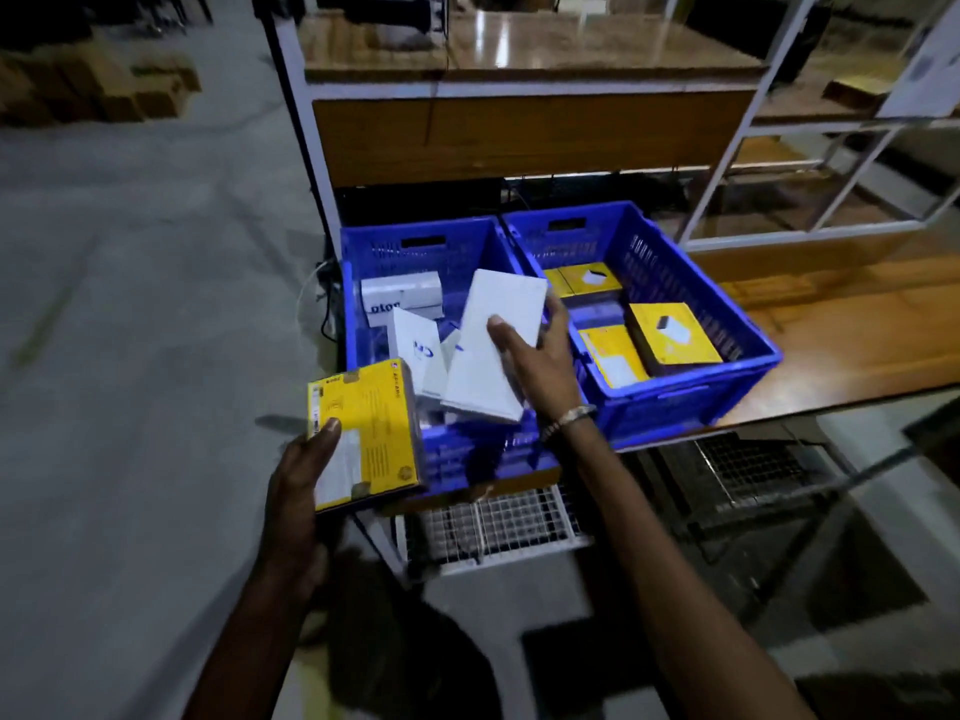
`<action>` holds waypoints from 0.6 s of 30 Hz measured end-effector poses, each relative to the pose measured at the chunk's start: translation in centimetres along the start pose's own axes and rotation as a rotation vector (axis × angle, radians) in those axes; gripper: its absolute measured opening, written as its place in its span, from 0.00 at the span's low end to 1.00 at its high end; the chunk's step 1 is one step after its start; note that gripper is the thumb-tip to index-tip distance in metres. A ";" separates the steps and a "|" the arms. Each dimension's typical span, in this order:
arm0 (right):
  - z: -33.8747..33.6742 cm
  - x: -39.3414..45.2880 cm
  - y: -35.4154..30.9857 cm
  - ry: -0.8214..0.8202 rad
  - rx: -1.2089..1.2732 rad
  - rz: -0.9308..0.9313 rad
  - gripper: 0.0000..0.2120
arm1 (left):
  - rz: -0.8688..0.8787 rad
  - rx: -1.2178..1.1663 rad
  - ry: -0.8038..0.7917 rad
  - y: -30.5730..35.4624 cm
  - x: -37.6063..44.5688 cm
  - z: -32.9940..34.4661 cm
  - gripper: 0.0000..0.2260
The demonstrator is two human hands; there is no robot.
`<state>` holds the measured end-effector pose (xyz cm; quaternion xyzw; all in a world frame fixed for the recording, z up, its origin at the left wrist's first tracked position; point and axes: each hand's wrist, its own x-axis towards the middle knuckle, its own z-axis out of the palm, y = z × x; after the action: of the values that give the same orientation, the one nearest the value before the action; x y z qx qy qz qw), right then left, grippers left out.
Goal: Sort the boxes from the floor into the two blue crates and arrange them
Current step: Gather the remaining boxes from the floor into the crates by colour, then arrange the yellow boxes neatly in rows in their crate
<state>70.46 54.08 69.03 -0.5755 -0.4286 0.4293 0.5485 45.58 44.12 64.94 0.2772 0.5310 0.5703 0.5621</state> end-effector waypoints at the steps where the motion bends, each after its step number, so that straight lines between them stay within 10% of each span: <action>1: 1.2 1.5 0.5 -0.030 -0.048 0.023 0.41 | -0.022 -0.009 -0.004 0.4 1.2 0.2 0.20; 6: 1.2 4.3 4.3 -0.083 -0.489 0.013 0.30 | -0.012 0.019 -0.044 1.7 5.3 3.2 0.18; 11: -4.1 4.1 3.4 0.083 -0.182 0.004 0.10 | -0.033 0.059 -0.118 1.4 7.4 9.1 0.18; 18: -12.2 4.3 1.0 -0.105 0.107 0.122 0.17 | -0.139 0.139 -0.348 -1.8 8.6 22.5 0.15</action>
<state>83.42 54.97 68.26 -0.5472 -0.3973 0.5139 0.5279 64.90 58.37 67.22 0.3724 0.4816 0.4357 0.6630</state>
